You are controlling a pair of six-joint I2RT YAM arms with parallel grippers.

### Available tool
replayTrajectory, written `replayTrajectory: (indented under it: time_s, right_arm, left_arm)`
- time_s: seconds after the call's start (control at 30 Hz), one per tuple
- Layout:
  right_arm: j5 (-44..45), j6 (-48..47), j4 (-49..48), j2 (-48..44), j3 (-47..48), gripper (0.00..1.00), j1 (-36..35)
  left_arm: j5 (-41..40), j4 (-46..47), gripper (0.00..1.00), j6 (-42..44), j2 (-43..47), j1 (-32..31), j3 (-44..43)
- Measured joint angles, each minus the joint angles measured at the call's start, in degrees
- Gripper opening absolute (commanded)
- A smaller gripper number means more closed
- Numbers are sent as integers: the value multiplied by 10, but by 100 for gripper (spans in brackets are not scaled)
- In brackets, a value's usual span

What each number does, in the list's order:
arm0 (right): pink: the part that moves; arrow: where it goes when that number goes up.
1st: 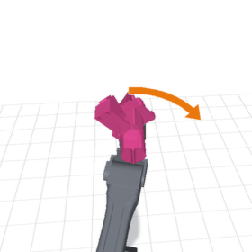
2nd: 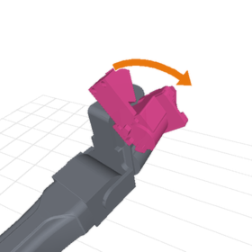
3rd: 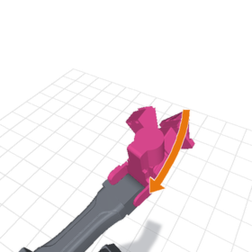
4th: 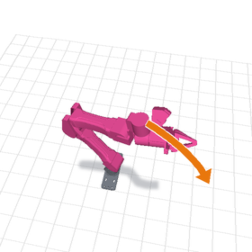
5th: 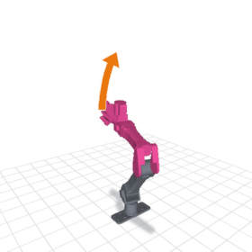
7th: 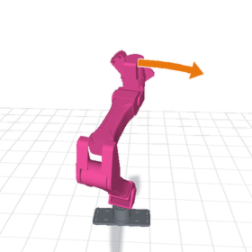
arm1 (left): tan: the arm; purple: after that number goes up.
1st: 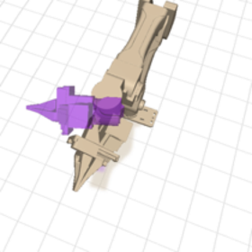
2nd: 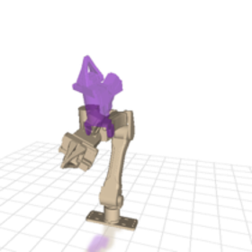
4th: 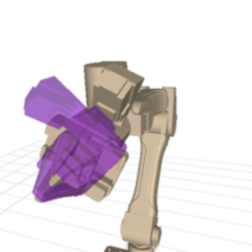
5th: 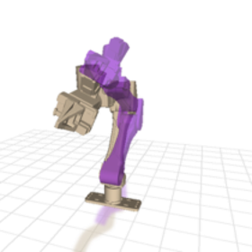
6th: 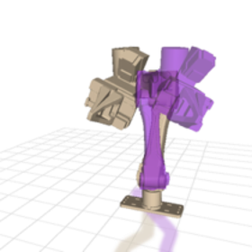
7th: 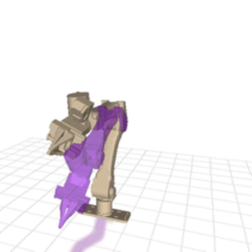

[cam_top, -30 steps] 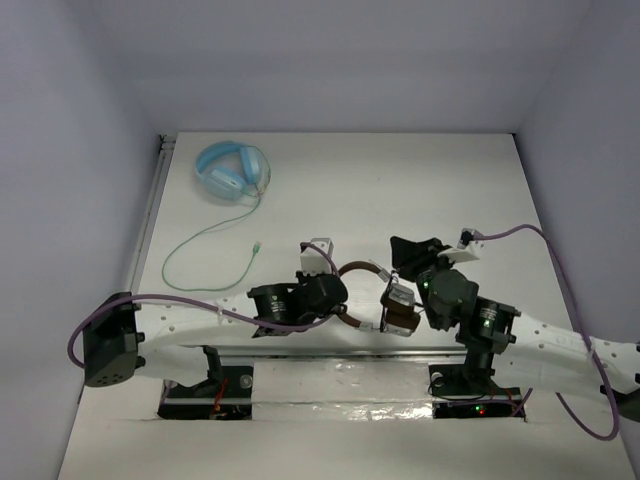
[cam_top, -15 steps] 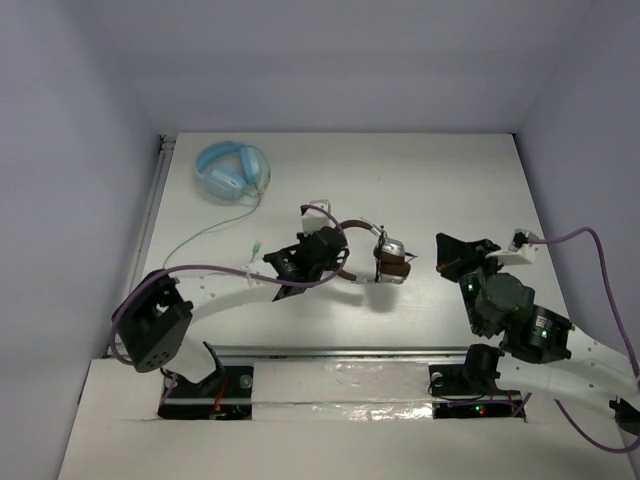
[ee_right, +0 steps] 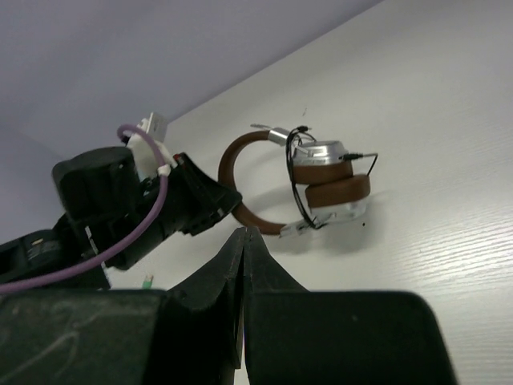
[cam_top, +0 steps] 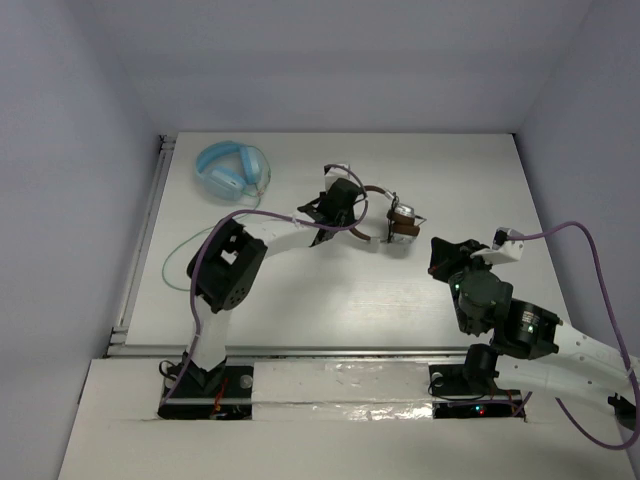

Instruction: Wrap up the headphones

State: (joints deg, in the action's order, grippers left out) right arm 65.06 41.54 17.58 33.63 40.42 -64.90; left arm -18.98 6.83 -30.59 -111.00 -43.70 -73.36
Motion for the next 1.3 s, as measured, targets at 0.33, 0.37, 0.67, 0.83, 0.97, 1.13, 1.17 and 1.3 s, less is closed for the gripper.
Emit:
replayTrajectory:
  time_s: [0.33, 0.37, 0.67, 0.83, 0.97, 1.13, 1.17, 1.3]
  right_arm:
    - [17, -26, 0, -13, -1, 0, 0]
    - [17, -28, 0, -13, -1, 0, 0]
    - [-2, -54, -6, -31, 1, 3, 0]
    - [-34, -65, -13, -45, 27, 49, 0]
    - [-61, -69, -19, -82, 54, 92, 0]
    - [-55, -74, 1, -118, 111, 100, 0]
    - [-52, -73, 9, -121, 125, 100, 0]
    - [-50, -72, 33, -133, 164, 100, 0]
  left_arm:
    - [54, -9, 26, 3, -146, 20, -155]
    - [59, -10, 36, 1, -146, 21, -155]
    - [70, 25, 59, 4, -23, 18, -25]
    - [64, 73, 67, 4, 215, 6, 113]
    - [81, 110, 76, -3, 401, -7, 182]
    - [86, 94, 81, -13, 553, -8, 252]
    - [88, 81, 81, -14, 577, -8, 263]
    - [102, 42, 84, -16, 648, -8, 290]
